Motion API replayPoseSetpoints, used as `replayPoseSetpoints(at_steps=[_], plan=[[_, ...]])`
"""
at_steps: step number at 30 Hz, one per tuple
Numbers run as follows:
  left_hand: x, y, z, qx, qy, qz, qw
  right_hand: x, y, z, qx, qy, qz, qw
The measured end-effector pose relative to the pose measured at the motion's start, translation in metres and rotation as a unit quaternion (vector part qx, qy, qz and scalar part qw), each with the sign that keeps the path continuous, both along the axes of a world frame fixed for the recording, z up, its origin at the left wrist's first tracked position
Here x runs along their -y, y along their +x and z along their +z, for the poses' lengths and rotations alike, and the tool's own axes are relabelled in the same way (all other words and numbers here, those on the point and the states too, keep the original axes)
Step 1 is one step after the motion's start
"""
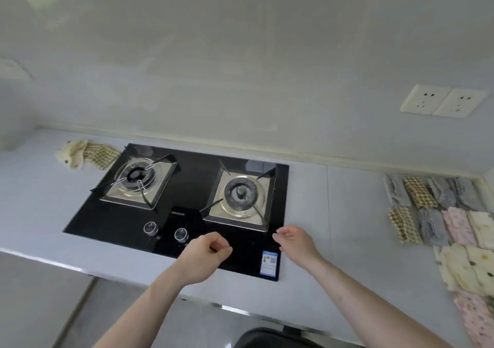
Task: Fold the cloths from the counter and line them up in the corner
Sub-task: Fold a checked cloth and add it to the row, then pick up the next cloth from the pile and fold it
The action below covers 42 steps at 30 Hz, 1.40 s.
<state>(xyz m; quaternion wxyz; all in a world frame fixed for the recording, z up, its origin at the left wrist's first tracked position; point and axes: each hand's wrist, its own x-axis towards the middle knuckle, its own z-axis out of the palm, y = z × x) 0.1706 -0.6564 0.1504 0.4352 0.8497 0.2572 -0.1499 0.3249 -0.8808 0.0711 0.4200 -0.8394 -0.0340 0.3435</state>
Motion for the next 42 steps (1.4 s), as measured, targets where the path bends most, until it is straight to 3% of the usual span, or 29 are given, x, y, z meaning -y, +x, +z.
replayPoseSetpoints(at_steps=[7,17,34,42], plan=[[-0.107,-0.136,0.011,0.045,0.022,0.128,0.99,-0.155,-0.107,0.066,0.055,0.081,0.15,0.984],[-0.215,-0.279,0.009,0.07,0.042,0.257,0.963,-0.282,-0.211,0.081,0.07,0.093,0.303,0.946],[-0.391,-0.291,0.016,0.074,0.058,0.333,0.938,-0.499,-0.188,0.082,0.079,0.13,0.351,0.924],[-0.472,-0.231,-0.02,0.039,0.032,0.252,0.966,-0.556,-0.158,0.078,0.128,0.101,0.349,0.923]])
